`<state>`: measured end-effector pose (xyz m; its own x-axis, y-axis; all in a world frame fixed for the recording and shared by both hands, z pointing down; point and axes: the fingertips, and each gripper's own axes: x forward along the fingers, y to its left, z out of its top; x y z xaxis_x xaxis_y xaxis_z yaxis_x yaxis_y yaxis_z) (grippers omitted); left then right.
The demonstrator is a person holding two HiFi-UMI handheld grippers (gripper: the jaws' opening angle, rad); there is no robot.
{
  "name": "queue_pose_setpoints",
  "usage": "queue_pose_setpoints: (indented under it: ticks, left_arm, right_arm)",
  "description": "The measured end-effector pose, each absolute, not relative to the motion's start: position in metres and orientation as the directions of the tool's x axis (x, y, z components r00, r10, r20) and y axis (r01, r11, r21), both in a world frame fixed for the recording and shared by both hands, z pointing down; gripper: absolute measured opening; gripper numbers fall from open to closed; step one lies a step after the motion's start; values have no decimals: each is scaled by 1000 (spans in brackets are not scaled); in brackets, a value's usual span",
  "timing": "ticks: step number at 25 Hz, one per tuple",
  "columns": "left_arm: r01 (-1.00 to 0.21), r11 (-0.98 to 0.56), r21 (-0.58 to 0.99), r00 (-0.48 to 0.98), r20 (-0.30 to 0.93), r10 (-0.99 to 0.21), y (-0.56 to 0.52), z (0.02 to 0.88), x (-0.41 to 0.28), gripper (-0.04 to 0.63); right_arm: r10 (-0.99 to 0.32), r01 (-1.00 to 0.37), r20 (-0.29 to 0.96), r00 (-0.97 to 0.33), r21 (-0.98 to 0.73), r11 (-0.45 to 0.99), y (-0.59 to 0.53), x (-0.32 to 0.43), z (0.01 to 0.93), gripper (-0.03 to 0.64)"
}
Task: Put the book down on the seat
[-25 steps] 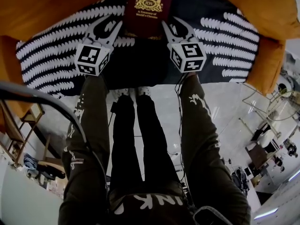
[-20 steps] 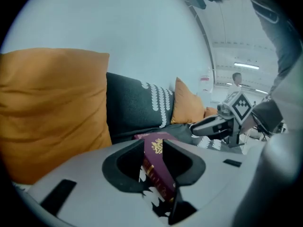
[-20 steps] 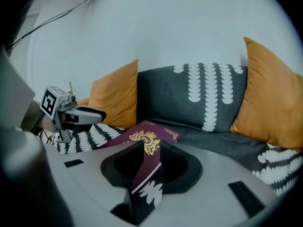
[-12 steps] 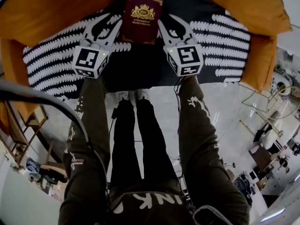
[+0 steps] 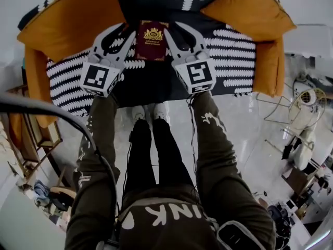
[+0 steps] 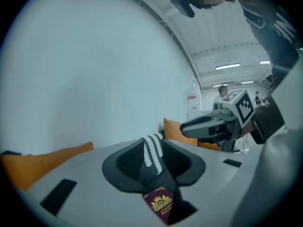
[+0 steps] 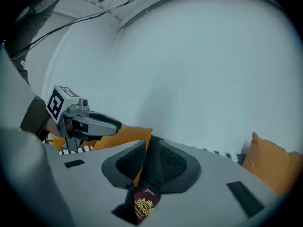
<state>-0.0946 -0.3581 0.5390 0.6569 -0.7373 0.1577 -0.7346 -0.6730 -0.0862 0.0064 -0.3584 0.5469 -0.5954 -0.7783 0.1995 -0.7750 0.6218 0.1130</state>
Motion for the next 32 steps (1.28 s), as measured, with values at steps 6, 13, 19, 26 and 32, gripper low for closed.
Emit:
queue_pose_setpoints:
  ticks: [6, 13, 19, 26, 32]
  left_arm:
    - [-713, -677, -182, 676, 77, -733, -313, 399, -80, 118]
    - [-702, -657, -273, 686, -14, -727, -238, 247, -60, 102]
    - [-707, -657, -263, 699, -119, -705, -167, 161, -68, 92]
    - [-686, -674, -274, 724, -174, -667, -89, 113, -93, 84]
    - [-677, -682, -278, 733, -165, -660, -40, 110, -110, 80]
  right_arm:
    - [-785, -771, 50, -618, 157, 617, -321, 14, 408, 95]
    - [-763, -763, -90, -640, 198, 616, -248, 24, 254, 93]
    - [-744, -753, -153, -651, 259, 605, -174, 19, 168, 89]
    - [-757, -767, -174, -630, 294, 570, -95, 2, 128, 84]
    - [-763, -775, -181, -620, 290, 561, -46, -15, 123, 76]
